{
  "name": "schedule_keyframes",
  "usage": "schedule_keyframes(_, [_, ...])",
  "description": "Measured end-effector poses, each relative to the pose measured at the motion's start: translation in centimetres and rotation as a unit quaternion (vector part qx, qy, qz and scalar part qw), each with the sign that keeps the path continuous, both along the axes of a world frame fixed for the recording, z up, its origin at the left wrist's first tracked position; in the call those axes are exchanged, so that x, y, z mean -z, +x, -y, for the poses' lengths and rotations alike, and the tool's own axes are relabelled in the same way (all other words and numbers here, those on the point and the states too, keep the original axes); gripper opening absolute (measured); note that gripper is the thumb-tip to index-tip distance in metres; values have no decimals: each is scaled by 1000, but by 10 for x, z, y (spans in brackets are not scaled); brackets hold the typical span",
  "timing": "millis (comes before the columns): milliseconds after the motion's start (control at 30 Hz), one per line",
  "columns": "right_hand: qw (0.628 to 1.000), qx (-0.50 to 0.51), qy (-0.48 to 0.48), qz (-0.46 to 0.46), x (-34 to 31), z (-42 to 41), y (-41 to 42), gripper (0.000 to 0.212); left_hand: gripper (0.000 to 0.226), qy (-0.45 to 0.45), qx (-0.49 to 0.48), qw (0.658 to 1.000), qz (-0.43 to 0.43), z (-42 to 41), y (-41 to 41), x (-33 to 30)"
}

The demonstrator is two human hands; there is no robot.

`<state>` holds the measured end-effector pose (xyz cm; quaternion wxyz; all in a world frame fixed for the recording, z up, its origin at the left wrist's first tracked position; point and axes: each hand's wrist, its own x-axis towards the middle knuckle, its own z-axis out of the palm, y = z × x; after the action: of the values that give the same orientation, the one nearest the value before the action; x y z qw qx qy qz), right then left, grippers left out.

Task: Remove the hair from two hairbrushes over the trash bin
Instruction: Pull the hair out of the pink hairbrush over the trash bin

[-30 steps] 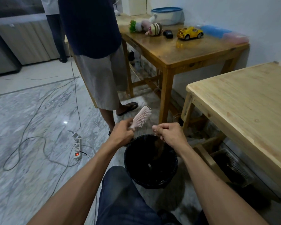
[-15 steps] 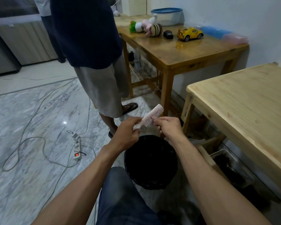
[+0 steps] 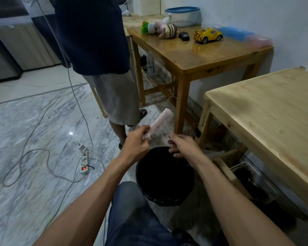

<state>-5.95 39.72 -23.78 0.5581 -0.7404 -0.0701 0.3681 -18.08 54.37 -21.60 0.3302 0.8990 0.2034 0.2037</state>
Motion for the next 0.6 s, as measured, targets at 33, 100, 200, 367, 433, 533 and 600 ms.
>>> schedule_keyframes(33, [999, -1, 32, -5, -1, -2, 0, 40, 35, -4, 12, 1000, -1, 2, 0, 0])
schedule_keyframes(100, [996, -1, 84, 7, -4, -6, -2, 30, 34, -6, 34, 999, -3, 4, -1, 1])
schedule_keyframes(200, [992, 18, 120, 31, 1, -8, 2, 17, 33, -5, 38, 999, -6, 3, -2, 2])
schedule_keyframes(367, [996, 9, -33, 86, 18, 12, 9, 19, 30, -40, -51, 997, 31, -6, -4, -5])
schedule_keyframes(433, [991, -8, -84, 100, 26, 18, 6, 18, 33, -53, -58, 997, 23, -10, -4, -7])
schedule_keyframes(533, [986, -63, -108, 106, 35, 19, 2, 14, 35, -41, -47, 998, 7, -10, -4, -5])
schedule_keyframes(600, [979, -122, -123, 111, 34, 16, 6, 38, 36, -32, -45, 998, -7, -9, -2, -3])
